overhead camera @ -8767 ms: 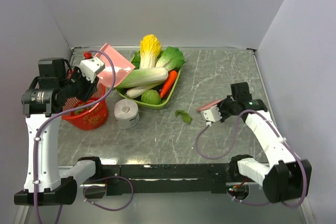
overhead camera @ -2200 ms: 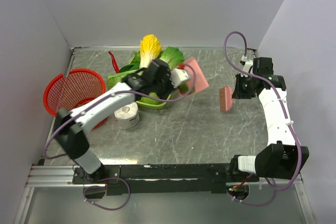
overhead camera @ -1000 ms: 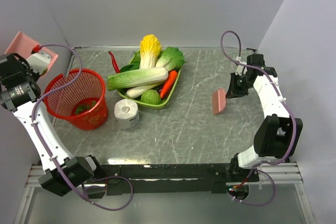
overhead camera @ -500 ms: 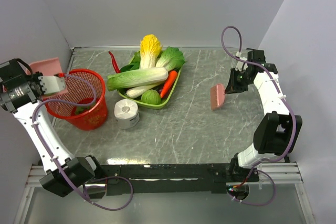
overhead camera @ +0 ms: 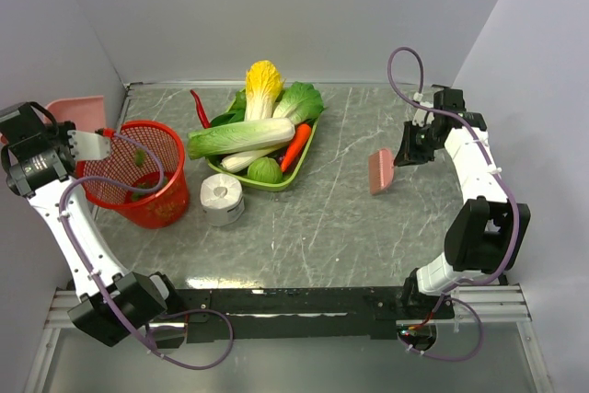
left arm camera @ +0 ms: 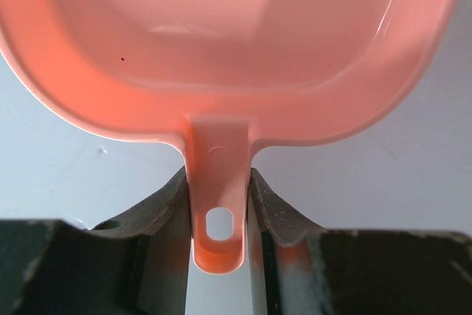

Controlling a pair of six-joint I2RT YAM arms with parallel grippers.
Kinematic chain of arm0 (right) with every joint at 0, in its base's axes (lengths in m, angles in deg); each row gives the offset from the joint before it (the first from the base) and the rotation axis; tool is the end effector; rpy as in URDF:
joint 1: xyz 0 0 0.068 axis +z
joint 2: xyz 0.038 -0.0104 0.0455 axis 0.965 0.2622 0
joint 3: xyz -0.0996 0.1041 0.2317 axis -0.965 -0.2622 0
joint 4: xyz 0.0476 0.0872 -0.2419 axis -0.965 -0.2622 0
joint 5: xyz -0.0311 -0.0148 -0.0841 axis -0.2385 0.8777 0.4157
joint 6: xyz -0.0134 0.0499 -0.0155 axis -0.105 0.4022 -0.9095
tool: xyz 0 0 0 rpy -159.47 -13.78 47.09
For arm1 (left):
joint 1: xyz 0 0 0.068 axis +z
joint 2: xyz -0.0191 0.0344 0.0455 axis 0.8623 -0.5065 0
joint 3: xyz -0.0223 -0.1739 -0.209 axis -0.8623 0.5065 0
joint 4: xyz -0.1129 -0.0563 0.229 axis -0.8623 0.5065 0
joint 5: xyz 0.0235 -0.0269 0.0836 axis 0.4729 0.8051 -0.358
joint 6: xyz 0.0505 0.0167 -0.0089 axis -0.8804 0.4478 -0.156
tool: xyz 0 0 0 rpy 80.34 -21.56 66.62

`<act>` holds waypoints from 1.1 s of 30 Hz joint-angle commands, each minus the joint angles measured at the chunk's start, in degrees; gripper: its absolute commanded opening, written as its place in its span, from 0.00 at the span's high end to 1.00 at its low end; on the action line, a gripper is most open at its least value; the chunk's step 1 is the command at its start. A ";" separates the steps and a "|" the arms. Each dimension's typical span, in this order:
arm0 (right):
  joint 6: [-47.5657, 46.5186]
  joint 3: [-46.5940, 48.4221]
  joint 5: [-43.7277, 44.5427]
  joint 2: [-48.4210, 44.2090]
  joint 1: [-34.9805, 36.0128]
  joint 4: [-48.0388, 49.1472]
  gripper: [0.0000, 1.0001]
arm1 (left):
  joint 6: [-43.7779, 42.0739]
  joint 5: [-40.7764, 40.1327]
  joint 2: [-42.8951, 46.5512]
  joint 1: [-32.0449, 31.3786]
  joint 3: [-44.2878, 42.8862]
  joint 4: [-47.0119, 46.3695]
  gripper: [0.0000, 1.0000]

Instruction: Sweep away the paper scraps from the table

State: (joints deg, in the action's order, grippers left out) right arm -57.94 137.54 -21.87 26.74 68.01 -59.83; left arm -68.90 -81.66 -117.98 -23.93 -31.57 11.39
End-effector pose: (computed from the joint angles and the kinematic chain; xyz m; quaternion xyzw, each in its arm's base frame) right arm 0.3097 -0.0234 0.3005 -0.0071 0.9565 0.1681 0.2384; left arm 0.1856 0.1341 0.4210 0.5274 0.6800 0.4917 0.1327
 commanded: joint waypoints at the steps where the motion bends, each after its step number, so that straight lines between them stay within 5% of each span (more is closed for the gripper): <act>1: 0.37 0.82 0.22 -3.10 -0.33 0.69 1.00 | 0.01 2.68 0.76 -0.04 0.42 -4.79 0.99; 6: 0.20 0.21 0.31 -3.72 -0.42 0.78 1.00 | 5.97 6.44 0.32 -0.39 -0.45 -7.78 0.99; 10: 0.37 -1.20 0.22 -4.69 -0.42 1.13 1.00 | 21.40 13.39 -0.99 -2.50 -5.54 -6.82 0.99; 16: 0.02 -0.85 0.14 -6.27 -0.42 1.31 1.00 | 44.70 18.07 -2.84 -15.65 -12.23 -4.70 0.99; 22: -1.73 0.99 0.31 -8.37 -0.33 0.78 1.00 | 56.41 15.96 -0.56 -29.11 -8.02 -9.53 0.99; 33: -5.86 7.51 0.22 -15.48 -0.42 4.90 1.00 | 73.13 23.33 -7.32 -42.04 -17.25 -2.07 0.99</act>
State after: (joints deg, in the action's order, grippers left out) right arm -61.33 141.56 -21.94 17.40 68.01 -59.39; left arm -3.22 -63.25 -124.72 -61.61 -46.94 6.86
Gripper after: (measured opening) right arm 0.155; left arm 0.338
